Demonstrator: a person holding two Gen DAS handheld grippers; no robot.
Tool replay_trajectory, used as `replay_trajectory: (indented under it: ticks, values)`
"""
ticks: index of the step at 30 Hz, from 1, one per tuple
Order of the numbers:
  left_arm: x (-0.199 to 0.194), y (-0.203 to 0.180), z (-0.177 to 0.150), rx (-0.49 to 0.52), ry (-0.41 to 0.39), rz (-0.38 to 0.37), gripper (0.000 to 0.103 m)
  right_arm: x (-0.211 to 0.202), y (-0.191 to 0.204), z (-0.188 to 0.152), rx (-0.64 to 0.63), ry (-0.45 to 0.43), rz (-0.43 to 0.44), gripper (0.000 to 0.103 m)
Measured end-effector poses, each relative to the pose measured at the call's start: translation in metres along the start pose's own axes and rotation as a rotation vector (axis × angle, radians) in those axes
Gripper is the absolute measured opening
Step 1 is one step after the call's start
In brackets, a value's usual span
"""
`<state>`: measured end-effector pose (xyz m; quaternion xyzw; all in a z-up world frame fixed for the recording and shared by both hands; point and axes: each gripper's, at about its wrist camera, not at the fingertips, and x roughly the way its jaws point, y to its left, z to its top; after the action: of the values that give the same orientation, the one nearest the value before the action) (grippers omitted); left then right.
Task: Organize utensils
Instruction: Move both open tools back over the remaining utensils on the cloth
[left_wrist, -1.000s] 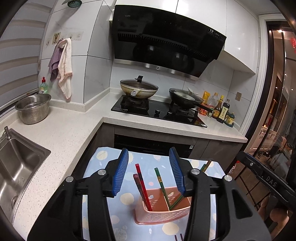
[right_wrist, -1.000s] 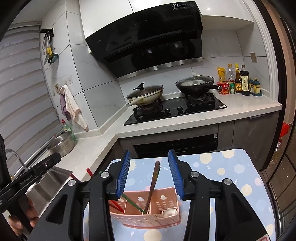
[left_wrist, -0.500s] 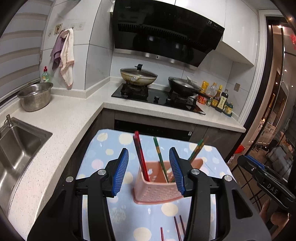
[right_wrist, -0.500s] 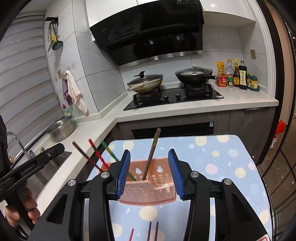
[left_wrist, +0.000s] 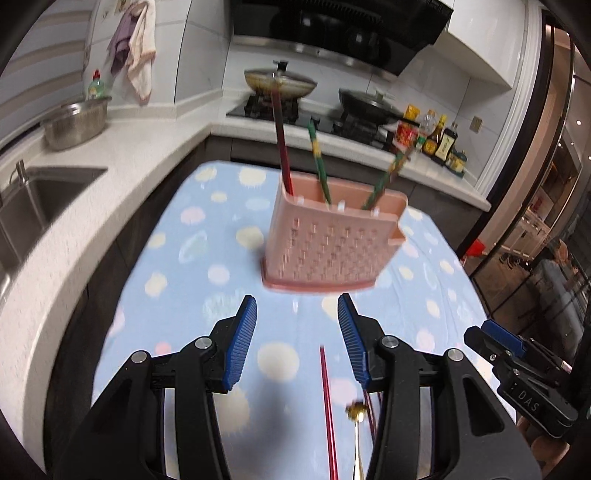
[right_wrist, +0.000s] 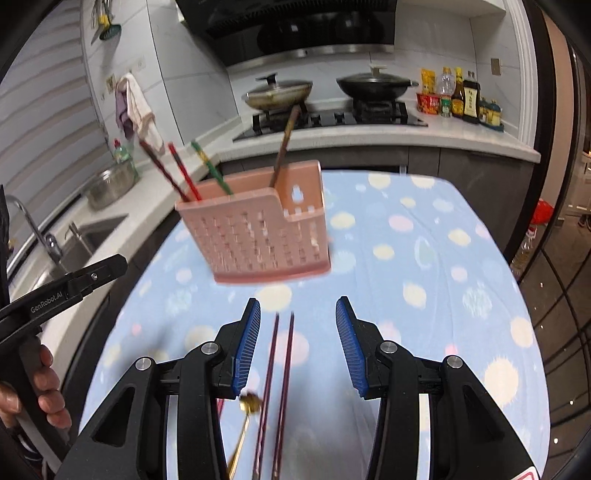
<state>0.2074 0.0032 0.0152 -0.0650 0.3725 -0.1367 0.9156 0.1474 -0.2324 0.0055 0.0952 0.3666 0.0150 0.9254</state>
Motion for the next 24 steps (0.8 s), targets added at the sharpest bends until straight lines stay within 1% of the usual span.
replay_trajectory:
  ticks: [4, 8, 12, 17, 24]
  values:
    - [0.004, 0.002, -0.037, 0.001, 0.073, 0.01, 0.043, 0.004, -0.004, -0.036, 0.009, 0.072, -0.011, 0.043]
    - [0.006, 0.001, -0.073, 0.036, 0.125, 0.05, 0.043, 0.008, -0.005, -0.069, 0.005, 0.139, -0.012, 0.041]
    - [0.007, 0.002, -0.099, 0.021, 0.185, 0.033, 0.043, 0.009, 0.002, -0.096, -0.023, 0.186, -0.015, 0.04]
    - [0.004, -0.003, -0.121, 0.028, 0.229, 0.023, 0.043, 0.011, 0.006, -0.116, -0.045, 0.227, -0.01, 0.038]
    - [0.0, -0.011, -0.139, 0.038, 0.265, -0.003, 0.043, 0.016, 0.013, -0.127, -0.069, 0.262, 0.003, 0.027]
